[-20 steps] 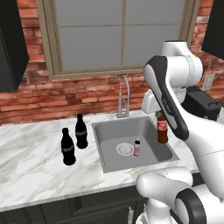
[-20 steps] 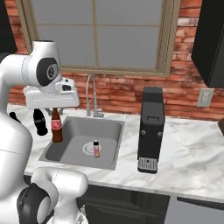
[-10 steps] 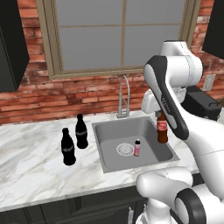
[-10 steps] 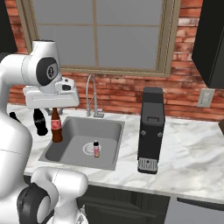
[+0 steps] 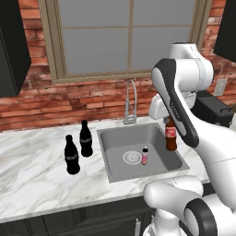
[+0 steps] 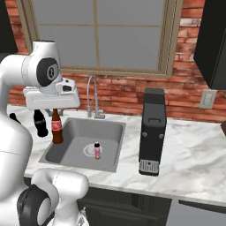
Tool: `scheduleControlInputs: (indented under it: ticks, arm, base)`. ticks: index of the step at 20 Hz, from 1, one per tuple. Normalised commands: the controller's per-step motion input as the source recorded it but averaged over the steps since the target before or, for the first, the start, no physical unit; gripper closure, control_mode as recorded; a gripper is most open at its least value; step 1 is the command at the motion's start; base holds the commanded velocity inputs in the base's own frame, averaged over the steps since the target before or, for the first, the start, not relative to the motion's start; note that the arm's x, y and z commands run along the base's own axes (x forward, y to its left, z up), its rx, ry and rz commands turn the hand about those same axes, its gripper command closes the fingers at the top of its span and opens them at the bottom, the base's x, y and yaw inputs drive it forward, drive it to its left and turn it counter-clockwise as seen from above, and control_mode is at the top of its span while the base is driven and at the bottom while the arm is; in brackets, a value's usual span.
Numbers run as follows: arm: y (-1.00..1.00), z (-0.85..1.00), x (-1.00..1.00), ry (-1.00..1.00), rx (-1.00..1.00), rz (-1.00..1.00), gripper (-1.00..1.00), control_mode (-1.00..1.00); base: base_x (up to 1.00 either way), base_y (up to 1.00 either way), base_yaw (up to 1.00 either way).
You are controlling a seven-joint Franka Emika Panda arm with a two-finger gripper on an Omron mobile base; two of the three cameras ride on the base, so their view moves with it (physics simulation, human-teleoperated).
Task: Place the large bottle from the dining counter next to the other large bottle outside the sink, and place the small bottle from the dining counter next to the other small bottle inside the sink.
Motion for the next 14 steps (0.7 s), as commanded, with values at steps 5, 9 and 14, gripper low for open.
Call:
scheduleControlInputs:
  ticks: [5, 9, 14]
  arm:
    - [0.21, -0.04, 0.50, -0.02, 0.00, 0.00, 1.00, -1.00]
    - [0.23, -0.05, 0.54, -0.03, 0.01, 0.00, 1.00, -1.00]
    - [0.11, -0.24, 0.22, -0.07, 0.02, 0.01, 1.00, -1.00]
  base:
    - [0.12, 0.01, 0.00]
    - [0.00, 0.00, 0.00]
    - [0.00, 0.00, 0.00]
